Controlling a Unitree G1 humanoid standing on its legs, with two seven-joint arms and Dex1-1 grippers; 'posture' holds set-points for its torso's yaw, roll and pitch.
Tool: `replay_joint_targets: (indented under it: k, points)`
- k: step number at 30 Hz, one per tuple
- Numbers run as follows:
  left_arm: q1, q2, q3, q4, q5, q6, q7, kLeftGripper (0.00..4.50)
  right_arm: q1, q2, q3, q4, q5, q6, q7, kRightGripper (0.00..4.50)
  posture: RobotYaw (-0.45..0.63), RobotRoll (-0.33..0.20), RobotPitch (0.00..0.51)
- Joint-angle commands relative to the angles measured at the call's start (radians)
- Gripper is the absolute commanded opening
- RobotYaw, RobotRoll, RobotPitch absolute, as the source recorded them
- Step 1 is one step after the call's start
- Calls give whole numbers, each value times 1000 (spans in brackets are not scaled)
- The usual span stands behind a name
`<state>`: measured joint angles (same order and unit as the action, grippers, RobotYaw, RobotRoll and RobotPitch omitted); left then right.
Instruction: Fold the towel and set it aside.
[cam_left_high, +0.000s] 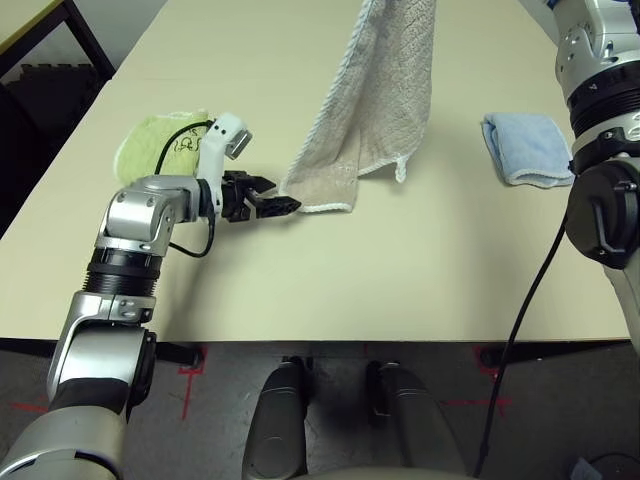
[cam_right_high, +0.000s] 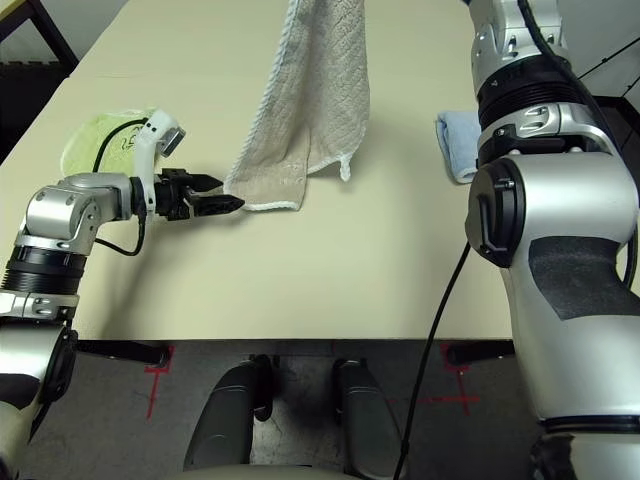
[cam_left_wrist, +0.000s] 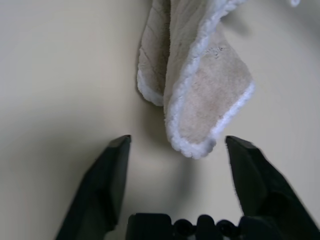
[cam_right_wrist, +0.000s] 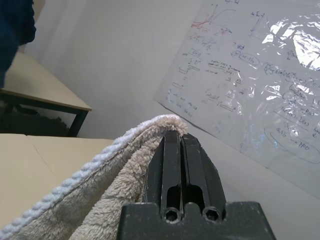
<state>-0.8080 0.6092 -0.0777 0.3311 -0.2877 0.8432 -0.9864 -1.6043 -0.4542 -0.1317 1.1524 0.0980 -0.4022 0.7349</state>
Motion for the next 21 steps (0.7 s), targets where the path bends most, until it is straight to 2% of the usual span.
replay_joint_targets:
  k: [1, 7, 10, 15, 19, 21]
  points:
    - [-17, -15, 17, 10, -26, 39, 7, 2320, -7, -11, -5, -3, -2, -14, 6, 0, 99, 0, 152]
    - [-59, -65, 84, 27, -80, 113, 50, 20, 3, -14, -3, -4, -5, -16, 5, 0, 96, 0, 153]
    - [-80, -69, 107, 36, -106, 151, 55, 20, 13, -19, -4, -3, -7, -13, 2, 0, 96, 0, 152]
    - [-74, 3, 49, 52, -65, 117, 15, 20, 38, -47, -7, 12, -17, -5, -19, 0, 97, 0, 152]
    - [-105, 109, 2, 98, 36, -44, 2, 20, 136, -142, -11, 48, -43, 27, -61, 0, 101, 0, 160]
    - [-157, 161, 7, 143, 93, -152, 29, 20, 198, -189, -31, 53, -31, 60, -75, 0, 103, 0, 168]
